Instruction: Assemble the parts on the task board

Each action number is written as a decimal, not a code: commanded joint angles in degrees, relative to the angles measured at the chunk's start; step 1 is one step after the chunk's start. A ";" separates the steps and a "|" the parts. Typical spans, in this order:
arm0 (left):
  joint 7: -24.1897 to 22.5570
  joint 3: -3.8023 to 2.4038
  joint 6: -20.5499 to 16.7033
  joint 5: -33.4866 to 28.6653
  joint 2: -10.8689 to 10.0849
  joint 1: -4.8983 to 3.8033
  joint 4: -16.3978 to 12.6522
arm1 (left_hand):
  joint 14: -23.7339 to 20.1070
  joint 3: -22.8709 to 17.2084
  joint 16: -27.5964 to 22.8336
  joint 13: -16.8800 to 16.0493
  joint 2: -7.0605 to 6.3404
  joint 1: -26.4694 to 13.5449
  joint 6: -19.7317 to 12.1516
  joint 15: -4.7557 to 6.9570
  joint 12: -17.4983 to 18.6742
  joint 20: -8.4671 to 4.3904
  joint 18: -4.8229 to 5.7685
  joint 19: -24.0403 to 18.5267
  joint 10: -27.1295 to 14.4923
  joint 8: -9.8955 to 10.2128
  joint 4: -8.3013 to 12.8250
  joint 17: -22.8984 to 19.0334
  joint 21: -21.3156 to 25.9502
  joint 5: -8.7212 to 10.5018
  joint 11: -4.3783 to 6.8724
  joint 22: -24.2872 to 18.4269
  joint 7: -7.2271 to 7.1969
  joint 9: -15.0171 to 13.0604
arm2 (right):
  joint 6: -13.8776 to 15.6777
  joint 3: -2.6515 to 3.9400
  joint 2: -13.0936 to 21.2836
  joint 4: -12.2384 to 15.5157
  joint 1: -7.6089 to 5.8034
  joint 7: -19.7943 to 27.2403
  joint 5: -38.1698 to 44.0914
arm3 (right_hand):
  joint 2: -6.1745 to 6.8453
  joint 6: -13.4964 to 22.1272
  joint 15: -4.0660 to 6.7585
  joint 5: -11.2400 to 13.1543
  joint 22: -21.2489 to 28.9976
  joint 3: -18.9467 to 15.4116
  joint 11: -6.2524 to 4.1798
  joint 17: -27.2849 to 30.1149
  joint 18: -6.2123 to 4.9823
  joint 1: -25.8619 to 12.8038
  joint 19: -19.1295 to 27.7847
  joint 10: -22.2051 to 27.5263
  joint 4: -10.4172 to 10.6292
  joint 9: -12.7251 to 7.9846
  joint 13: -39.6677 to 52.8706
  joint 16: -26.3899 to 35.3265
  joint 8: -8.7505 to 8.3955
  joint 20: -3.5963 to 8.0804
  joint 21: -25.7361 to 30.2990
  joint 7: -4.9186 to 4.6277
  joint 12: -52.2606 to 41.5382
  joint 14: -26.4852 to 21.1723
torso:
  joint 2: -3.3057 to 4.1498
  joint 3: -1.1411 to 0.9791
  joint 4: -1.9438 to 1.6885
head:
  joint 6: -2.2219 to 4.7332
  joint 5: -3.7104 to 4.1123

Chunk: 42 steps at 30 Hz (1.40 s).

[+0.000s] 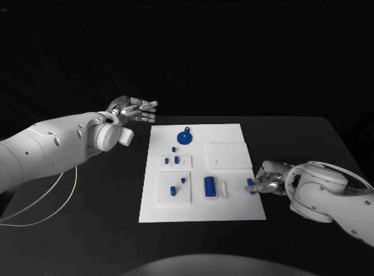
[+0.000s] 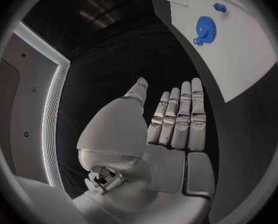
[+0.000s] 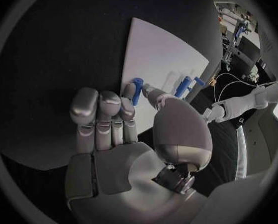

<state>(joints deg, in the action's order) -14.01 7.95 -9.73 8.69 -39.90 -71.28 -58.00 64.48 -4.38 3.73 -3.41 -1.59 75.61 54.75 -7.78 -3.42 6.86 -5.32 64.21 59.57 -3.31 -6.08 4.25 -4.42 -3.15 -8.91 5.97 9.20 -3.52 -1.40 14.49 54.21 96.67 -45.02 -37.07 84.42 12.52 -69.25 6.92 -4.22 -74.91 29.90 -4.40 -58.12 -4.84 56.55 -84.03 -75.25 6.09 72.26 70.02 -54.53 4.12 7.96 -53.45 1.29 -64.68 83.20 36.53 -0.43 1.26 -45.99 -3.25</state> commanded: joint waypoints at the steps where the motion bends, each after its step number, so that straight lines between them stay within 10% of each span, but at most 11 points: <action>1: -0.60 -0.02 0.84 0.03 0.07 -0.04 -0.13 | -0.24 0.01 -0.23 -0.05 -0.52 -0.12 -0.31 -0.04 -0.02 0.06 -0.54 0.52 -0.26 -0.21 -0.22 0.05 -0.16 0.22 -0.04 -0.10 0.00 0.02 | -0.72 -0.76 -0.77 -0.92 0.57 -0.67 3.31 | -0.39 0.69 0.24 -0.34 -4.59 0.05 -0.01 -0.03 1.04 -0.11 -3.59 0.06 -0.51 -0.17 0.00 0.37 -0.41 0.33 0.32 -0.03 0.31 0.00 | 0.05 -0.03 0.00 | -0.10 -0.02; 7: -0.37 -0.01 1.20 0.08 0.17 -0.04 -0.10 | -0.18 -0.02 -0.22 -0.05 -0.41 -0.13 -0.14 -0.02 -0.03 0.04 -0.54 0.55 -0.21 -0.23 -0.38 0.06 -0.17 0.22 -0.03 -0.11 -0.03 0.01 | -1.01 -1.29 -1.86 -1.21 0.57 -0.70 4.76 | -0.43 1.26 0.16 -0.90 -4.57 0.33 0.15 0.21 1.11 0.30 -3.52 0.46 -1.69 -1.07 -0.21 0.75 -0.48 0.26 0.56 -0.26 0.69 -0.10 | 0.02 0.03 -0.09 | 0.04 0.26; 10: -0.26 0.00 1.33 0.68 0.17 -0.04 -0.11 | -0.08 0.00 -0.22 -0.06 -0.27 -0.17 0.31 0.02 -0.03 0.02 -0.54 0.59 -0.03 -0.27 -0.43 0.08 -0.20 0.22 0.02 -0.09 -0.07 -0.02 | -1.18 -1.58 -2.09 -1.37 0.56 -0.72 5.10 | -0.47 1.83 0.00 -1.58 -4.60 -0.12 0.37 0.27 1.08 1.25 -3.53 0.83 -2.91 -4.91 -0.49 0.97 -0.50 0.08 0.79 -0.56 1.07 -0.07 | 0.01 0.06 -0.04 | 0.08 0.30; 17: -0.30 0.01 1.31 2.32 0.22 -0.04 -0.17 | -0.22 0.10 -0.24 -0.05 -0.41 -0.17 0.22 -0.03 -0.01 0.04 -0.50 0.52 -0.14 -0.24 -0.46 0.03 -0.16 0.23 -0.01 -0.12 -0.06 -0.01 | -2.08 -2.74 -2.47 -1.69 0.56 -0.84 5.65 | -2.98 3.27 0.07 -13.82 -4.68 4.27 0.30 0.21 1.16 4.47 -3.51 1.19 -7.77 -9.22 -0.73 1.25 -0.43 0.16 1.11 -0.51 1.45 -0.15 | -0.01 0.00 -0.01 | -0.10 0.10; 22: -0.28 0.02 1.51 3.65 0.22 -0.04 -0.58 | -0.32 0.09 -0.24 -0.05 -0.46 -0.20 0.12 -0.06 -0.02 0.06 -0.49 0.45 -0.21 -0.23 -0.53 0.01 -0.12 0.24 -0.02 -0.14 -0.04 0.00 | -2.24 -3.18 -2.61 -1.78 0.56 -0.86 5.90 | -4.26 4.45 -0.15 -23.70 -4.91 8.81 0.46 0.05 1.15 1.91 -3.52 1.11 -12.76 -4.49 -1.11 1.39 -0.14 0.09 1.10 -1.70 2.11 -0.19 | 0.04 0.00 -0.03 | -0.16 0.09; 42: -0.05 0.06 1.76 3.97 0.21 -0.04 -0.80 | -0.32 0.09 -0.24 -0.05 -0.46 -0.20 0.12 -0.06 -0.02 0.06 -0.49 0.45 -0.21 -0.23 -0.53 0.01 -0.12 0.24 -0.02 -0.14 -0.04 0.00 | 2.92 -3.02 -2.22 1.03 -0.69 -0.50 -9.02 | -5.44 3.58 -0.01 -28.63 -5.40 12.84 0.57 -0.41 0.90 -0.82 -3.58 0.96 -15.81 -1.23 -0.70 1.34 -0.30 0.12 1.09 -2.12 2.04 -0.15 | 0.02 0.01 0.01 | -0.06 -0.13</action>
<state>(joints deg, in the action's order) -13.80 8.04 -8.84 12.39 -39.76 -71.28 -58.64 64.48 -4.23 3.73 -3.41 -1.59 75.62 54.75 -7.78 -3.41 7.06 -5.32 64.41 59.57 -3.31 -6.23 4.25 -4.42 -3.15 -8.91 5.92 9.20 -3.52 2.85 12.00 52.16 97.63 -46.23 -37.11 82.04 7.57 -66.45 6.72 -32.67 -74.91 33.16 -3.49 -58.43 -3.93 55.28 -84.03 -73.93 0.29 70.85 69.27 -53.12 3.59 7.96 -52.32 -1.48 -62.87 82.99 36.55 -0.44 1.27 -45.99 -3.35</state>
